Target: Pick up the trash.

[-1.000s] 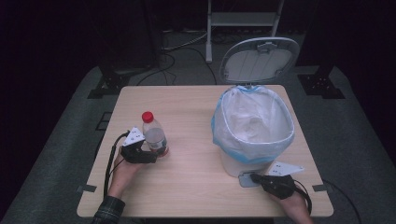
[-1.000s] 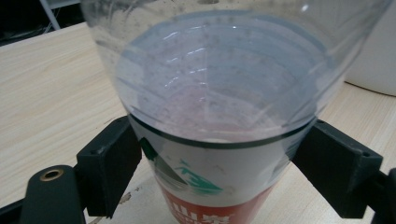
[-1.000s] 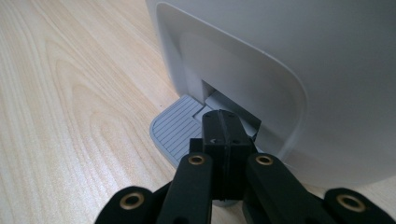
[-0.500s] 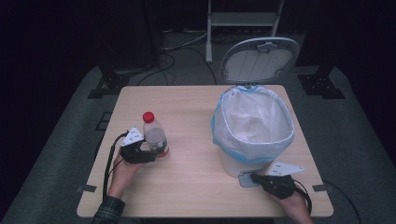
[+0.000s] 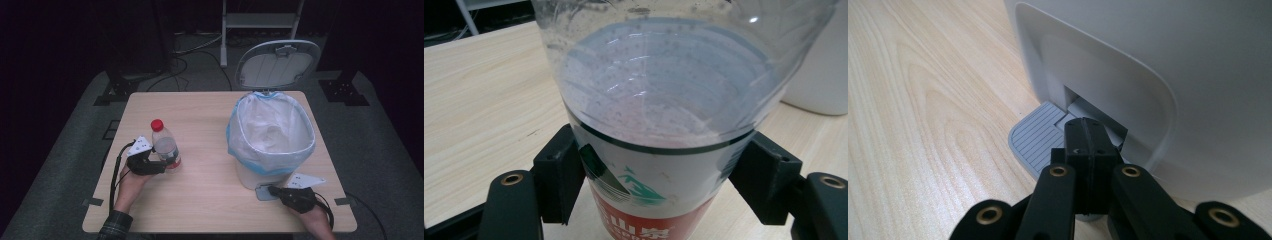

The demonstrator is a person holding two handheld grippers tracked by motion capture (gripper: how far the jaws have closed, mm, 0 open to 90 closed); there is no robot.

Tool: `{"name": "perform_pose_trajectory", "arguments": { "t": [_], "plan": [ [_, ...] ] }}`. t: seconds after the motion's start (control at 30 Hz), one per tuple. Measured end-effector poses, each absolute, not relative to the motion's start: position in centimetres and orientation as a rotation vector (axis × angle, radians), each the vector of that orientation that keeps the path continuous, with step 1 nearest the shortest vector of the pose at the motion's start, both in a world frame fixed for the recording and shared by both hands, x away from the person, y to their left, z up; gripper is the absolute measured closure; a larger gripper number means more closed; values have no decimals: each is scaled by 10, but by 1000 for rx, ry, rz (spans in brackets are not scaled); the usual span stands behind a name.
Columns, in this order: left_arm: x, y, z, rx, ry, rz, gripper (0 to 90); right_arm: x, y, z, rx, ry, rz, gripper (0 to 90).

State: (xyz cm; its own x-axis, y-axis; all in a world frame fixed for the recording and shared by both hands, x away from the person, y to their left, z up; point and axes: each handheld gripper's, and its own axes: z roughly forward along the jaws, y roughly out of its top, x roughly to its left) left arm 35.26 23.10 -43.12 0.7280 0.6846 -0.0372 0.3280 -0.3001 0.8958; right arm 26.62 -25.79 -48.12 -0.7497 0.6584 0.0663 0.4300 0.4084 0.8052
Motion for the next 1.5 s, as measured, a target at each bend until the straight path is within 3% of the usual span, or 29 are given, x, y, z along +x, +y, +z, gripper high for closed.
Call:
{"name": "perform_pose_trajectory", "arguments": {
  "t": [1.5],
  "plan": [
    [338,225,-355,1706,639,348,287,267,-258,-481,963,2405,1265,900]
  ]
}}
